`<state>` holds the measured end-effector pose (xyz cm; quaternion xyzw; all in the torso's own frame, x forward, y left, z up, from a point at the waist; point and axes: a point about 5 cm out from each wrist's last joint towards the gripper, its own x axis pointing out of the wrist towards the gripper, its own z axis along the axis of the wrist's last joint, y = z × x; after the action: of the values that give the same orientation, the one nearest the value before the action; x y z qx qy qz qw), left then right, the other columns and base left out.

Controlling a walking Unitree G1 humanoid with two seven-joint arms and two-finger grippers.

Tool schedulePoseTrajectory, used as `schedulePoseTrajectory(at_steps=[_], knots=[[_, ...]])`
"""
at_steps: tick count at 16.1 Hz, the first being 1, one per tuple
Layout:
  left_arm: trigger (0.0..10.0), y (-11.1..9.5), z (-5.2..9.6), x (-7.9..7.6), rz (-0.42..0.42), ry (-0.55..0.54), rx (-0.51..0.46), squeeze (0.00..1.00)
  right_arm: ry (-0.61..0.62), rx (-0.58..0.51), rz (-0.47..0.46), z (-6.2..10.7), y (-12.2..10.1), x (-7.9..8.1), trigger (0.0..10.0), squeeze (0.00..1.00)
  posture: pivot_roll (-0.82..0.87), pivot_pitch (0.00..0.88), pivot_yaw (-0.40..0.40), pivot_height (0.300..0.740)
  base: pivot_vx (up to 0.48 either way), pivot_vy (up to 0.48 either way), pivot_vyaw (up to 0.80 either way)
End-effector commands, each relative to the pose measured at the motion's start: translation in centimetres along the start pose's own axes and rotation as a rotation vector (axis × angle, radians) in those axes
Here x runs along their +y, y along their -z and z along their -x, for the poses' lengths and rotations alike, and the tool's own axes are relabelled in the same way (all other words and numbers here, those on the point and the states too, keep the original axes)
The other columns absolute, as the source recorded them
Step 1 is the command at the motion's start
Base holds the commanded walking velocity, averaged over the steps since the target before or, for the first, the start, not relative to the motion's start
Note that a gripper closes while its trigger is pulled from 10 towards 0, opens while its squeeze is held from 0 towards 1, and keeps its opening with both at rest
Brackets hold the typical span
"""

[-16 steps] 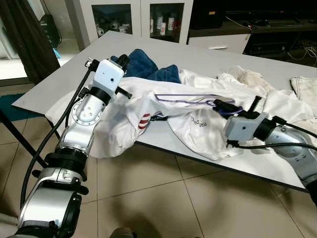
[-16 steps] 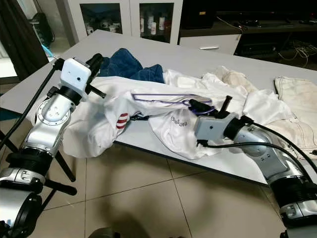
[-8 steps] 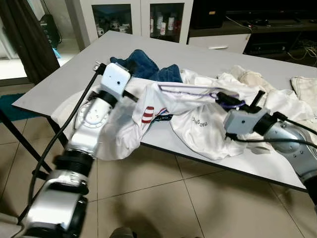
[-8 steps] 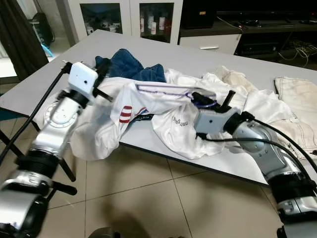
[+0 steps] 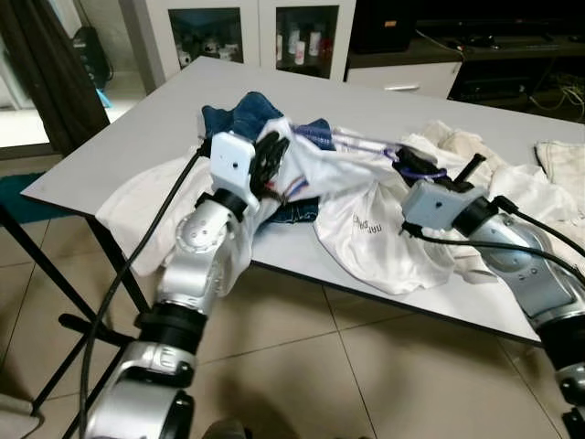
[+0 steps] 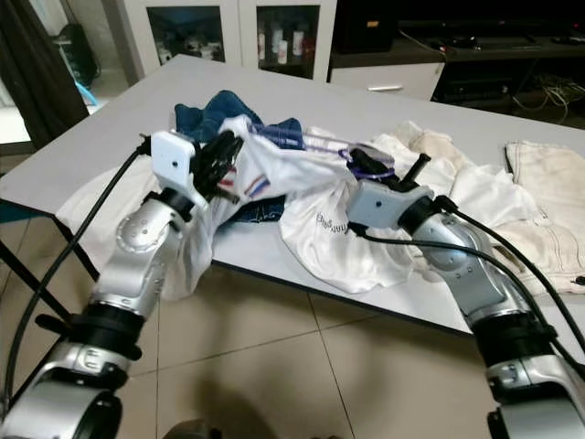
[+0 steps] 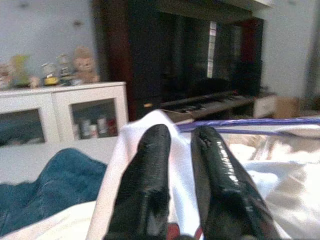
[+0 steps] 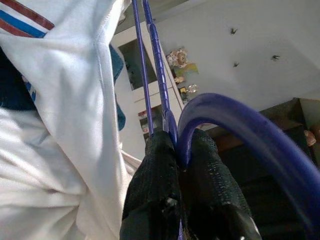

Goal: Hang hanger

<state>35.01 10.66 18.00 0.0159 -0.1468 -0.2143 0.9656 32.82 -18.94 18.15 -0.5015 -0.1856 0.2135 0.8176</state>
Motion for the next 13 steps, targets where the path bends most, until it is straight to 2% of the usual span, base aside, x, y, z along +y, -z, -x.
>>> schedulePoseTrajectory(at_steps=[1, 2, 4, 6, 8, 9, 13], knots=[[10.0, 0.1, 0.1, 0.8, 0.042, -0.095, 0.013, 1.00, 0.081, -0.003, 0.002, 0.0, -0.2, -1.8, 0.0, 0.00, 0.15, 0.000, -0.005, 0.740, 0.000, 0.000, 0.00], [10.0, 0.1, 0.1, 0.7, 0.050, -0.099, 0.012, 0.00, 0.085, -0.002, 0.002, 0.0, -0.2, -1.8, 0.0, 0.00, 0.15, 0.000, -0.003, 0.740, 0.000, 0.000, 0.00], [10.0, 0.3, 0.3, -0.9, 0.064, -0.029, 0.021, 0.00, 0.117, -0.004, -0.003, -0.2, -0.4, -2.1, 0.0, 0.00, 0.15, 0.000, 0.000, 0.740, 0.000, 0.000, 0.00], [10.0, 0.9, 0.4, -1.7, 0.029, -0.010, 0.055, 0.00, 0.116, -0.022, -0.017, -0.4, -0.8, -1.9, 0.0, 0.00, 0.15, 0.000, 0.002, 0.740, 0.000, 0.000, 0.00], [10.0, 0.9, 0.3, -1.6, 0.016, -0.009, 0.064, 0.00, 0.111, -0.032, -0.026, -0.4, -1.0, -1.7, 0.0, 0.00, 0.15, 0.000, 0.001, 0.740, 0.000, 0.000, 0.00], [10.0, 1.0, 0.0, -1.2, -0.036, -0.004, 0.085, 0.00, 0.094, -0.062, -0.045, -0.3, -1.4, -1.3, 0.0, 0.00, 0.15, 0.000, 0.003, 0.740, 0.000, 0.000, 0.00], [10.0, 0.7, -0.4, -0.2, -0.080, -0.032, 0.084, 0.00, 0.060, -0.090, -0.063, 0.1, -1.8, -0.7, 0.0, 0.00, 0.15, 0.000, 0.006, 0.740, 0.000, 0.000, 0.00]])
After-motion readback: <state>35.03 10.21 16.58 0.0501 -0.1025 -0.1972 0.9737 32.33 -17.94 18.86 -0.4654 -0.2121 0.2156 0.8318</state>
